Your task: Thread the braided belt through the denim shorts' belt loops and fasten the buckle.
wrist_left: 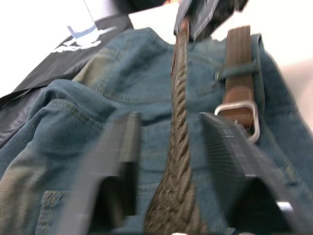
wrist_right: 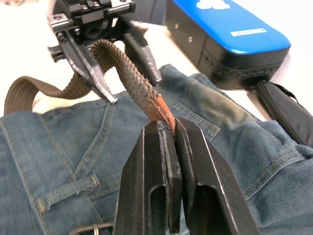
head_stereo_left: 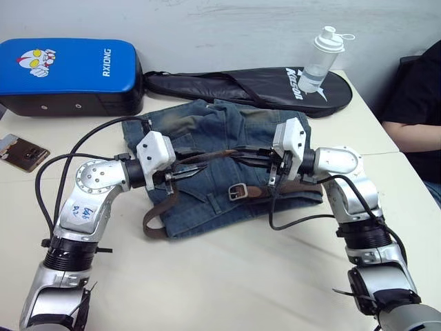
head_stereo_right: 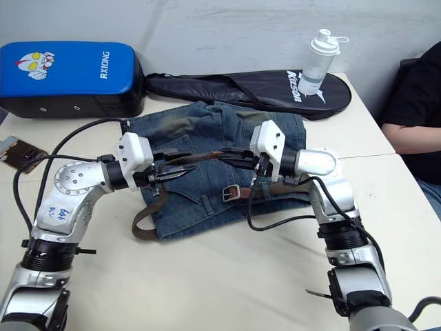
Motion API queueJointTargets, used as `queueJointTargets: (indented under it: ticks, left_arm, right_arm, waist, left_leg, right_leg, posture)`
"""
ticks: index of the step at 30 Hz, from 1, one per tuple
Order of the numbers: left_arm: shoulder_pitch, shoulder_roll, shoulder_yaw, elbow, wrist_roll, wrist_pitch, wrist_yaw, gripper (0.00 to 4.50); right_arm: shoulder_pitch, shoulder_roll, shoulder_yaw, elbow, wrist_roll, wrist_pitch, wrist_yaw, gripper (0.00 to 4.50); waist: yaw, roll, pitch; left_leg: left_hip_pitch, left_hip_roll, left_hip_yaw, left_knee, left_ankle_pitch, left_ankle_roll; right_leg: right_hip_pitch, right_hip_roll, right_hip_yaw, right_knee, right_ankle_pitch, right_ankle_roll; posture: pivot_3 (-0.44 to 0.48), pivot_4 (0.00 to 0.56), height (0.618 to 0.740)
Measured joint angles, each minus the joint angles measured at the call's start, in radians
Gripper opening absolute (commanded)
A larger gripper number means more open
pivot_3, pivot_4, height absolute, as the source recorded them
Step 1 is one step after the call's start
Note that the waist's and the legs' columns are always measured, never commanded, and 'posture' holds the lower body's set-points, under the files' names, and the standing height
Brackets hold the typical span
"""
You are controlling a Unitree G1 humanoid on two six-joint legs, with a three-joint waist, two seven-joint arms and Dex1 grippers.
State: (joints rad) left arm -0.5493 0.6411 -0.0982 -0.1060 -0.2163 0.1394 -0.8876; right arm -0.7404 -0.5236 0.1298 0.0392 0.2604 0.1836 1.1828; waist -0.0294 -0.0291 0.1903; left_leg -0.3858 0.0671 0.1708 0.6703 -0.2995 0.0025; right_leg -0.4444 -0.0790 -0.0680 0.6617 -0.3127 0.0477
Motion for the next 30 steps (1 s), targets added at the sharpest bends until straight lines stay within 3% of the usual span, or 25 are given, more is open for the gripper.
queueJointTargets:
  ticks: [4,10,14,15,17,19,22,25,26,30]
  left_arm:
    - [-0.022,-0.032,0.056,-0.002,-0.084,0.119,0.026,2.74]
    - [-0.157,-0.050,0.384,-0.004,-0.476,0.690,0.268,2.74]
    - [-0.154,-0.051,0.530,-0.003,-0.851,1.084,0.446,2.74]
    - [-0.115,0.000,0.525,0.000,-1.062,1.162,0.529,2.74]
    - [0.013,0.171,0.414,0.009,-1.454,1.208,0.655,2.74]
    - [0.084,0.227,0.321,0.034,-1.653,1.226,0.676,2.74]
    - [0.128,0.165,0.275,0.039,-1.717,1.199,0.701,2.74]
    - [0.152,-0.063,0.313,0.021,-1.727,1.090,0.859,2.74]
    - [0.152,-0.070,0.314,0.021,-1.727,1.087,0.863,2.74]
    - [0.185,-0.296,0.388,-0.088,-1.732,0.962,1.091,2.74]
  right_arm:
    - [-0.001,-0.017,0.019,-0.002,-0.024,0.024,-0.024,0.00]
    - [-0.002,-0.017,0.020,0.002,-0.140,-0.043,-0.164,0.00]
    - [-0.003,0.017,0.023,0.010,-0.202,-0.168,-0.239,0.00]
    - [-0.005,0.037,0.034,0.017,-0.229,-0.240,-0.265,0.00]
    - [-0.002,0.045,0.062,0.037,-0.279,-0.400,-0.303,0.00]
    - [0.003,0.042,0.063,0.078,-0.324,-0.543,-0.334,0.00]
    - [0.003,0.043,0.072,0.120,-0.363,-0.719,-0.369,0.00]
    - [0.002,0.046,0.086,0.144,-0.377,-0.828,-0.396,0.00]
    - [0.002,0.046,0.087,0.144,-0.377,-0.830,-0.396,0.00]
    - [0.002,0.042,0.098,0.161,-0.375,-0.880,-0.400,0.00]
  waist:
    - [0.000,0.000,0.000]
    - [-0.001,0.000,0.000]
    - [-0.004,0.000,0.000]
    - [-0.008,0.000,0.000]
    - [-0.020,-0.001,0.000]
    - [-0.021,-0.001,0.000]
    - [-0.010,-0.001,0.000]
    - [0.000,-0.001,0.000]
    - [0.000,-0.001,0.000]
    - [0.000,-0.001,-0.001]
  left_leg:
    - [0.000,0.000,0.000,0.000,0.000,0.000]
    - [-0.001,0.000,-0.002,0.001,0.000,0.000]
    - [0.000,0.001,-0.002,0.000,0.000,0.000]
    - [0.000,0.002,-0.003,0.000,0.000,-0.001]
    - [0.003,0.001,-0.004,-0.004,0.000,-0.003]
    - [0.003,-0.001,-0.004,-0.003,0.001,-0.003]
    - [0.004,-0.002,-0.005,0.001,0.001,-0.003]
    - [0.004,-0.001,-0.008,0.004,0.000,-0.002]
    - [0.004,-0.001,-0.008,0.004,0.000,-0.002]
    - [0.007,-0.001,-0.011,0.005,-0.001,-0.002]
  right_leg:
    - [0.000,0.000,0.000,0.000,0.000,0.000]
    - [0.000,-0.001,0.000,0.001,0.000,0.000]
    - [0.000,-0.001,0.000,0.003,0.000,0.000]
    - [0.000,-0.001,0.001,0.004,0.000,0.000]
    - [0.001,-0.001,0.003,0.004,0.000,0.000]
    - [0.001,-0.002,0.003,0.002,0.000,0.000]
    - [0.004,-0.001,0.003,0.001,0.000,0.000]
    - [0.008,0.000,0.002,-0.001,0.000,0.000]
    - [0.008,0.000,0.002,-0.001,0.000,0.000]
    - [0.013,0.000,0.000,-0.002,0.000,0.000]
  posture:
    - [0.000,0.150,0.740]
    - [0.000,0.150,0.740]
    - [0.000,0.150,0.740]
    - [0.000,0.150,0.740]
    - [0.000,0.150,0.740]
    - [0.000,0.150,0.740]
    - [0.000,0.150,0.740]
    - [0.000,0.150,0.740]
    - [0.000,0.150,0.740]
    - [0.000,0.150,0.740]
